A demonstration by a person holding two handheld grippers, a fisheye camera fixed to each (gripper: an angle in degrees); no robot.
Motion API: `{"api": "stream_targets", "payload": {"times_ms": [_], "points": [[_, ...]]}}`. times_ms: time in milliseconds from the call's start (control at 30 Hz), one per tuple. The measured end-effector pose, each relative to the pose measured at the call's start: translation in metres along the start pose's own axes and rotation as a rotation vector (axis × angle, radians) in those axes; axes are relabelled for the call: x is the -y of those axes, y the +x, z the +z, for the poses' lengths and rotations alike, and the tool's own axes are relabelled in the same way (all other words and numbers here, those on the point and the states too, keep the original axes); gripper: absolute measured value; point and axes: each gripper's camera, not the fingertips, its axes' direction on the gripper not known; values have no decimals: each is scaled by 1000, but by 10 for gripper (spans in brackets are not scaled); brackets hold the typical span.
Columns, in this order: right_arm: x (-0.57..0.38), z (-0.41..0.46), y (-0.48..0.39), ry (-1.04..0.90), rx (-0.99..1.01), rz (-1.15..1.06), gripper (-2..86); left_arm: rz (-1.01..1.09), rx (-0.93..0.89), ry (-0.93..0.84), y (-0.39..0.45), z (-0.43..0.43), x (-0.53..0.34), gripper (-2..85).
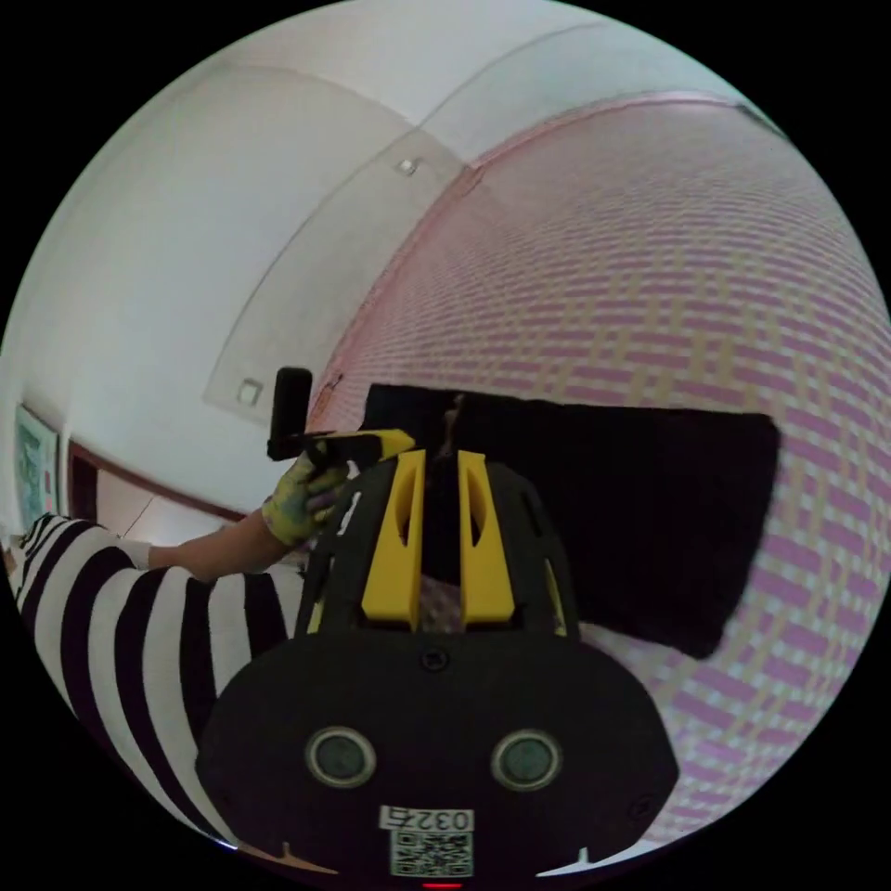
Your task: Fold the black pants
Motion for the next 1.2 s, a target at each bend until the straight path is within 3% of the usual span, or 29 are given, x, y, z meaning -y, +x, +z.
{"api": "stream_targets", "payload": {"times_ms": [133, 233, 333, 500, 667, 1000, 1200], "points": [[-26, -41, 69, 76, -81, 201, 52, 32, 99, -124, 6, 31, 4, -9], [-43, -41, 102, 24, -128, 266, 44, 79, 230, -242, 5, 51, -2, -9], [-50, -46, 113, 67, -4, 288, 67, 67, 190, -219, 5, 47, -3, -9], [-63, -86, 128, 297, -52, 370, 112, 103, 267, -175, 31, 35, -5, -9], [-70, -78, 171, 236, 35, 476, 141, 93, 304, -115, 45, 29, 1, -9], [-60, -40, 202, 259, 266, 530, 73, 5, 306, -155, 45, 31, 13, -9], [-50, -76, 215, 352, 193, 492, 62, -17, 232, -218, 71, 60, 55, -9]]}}
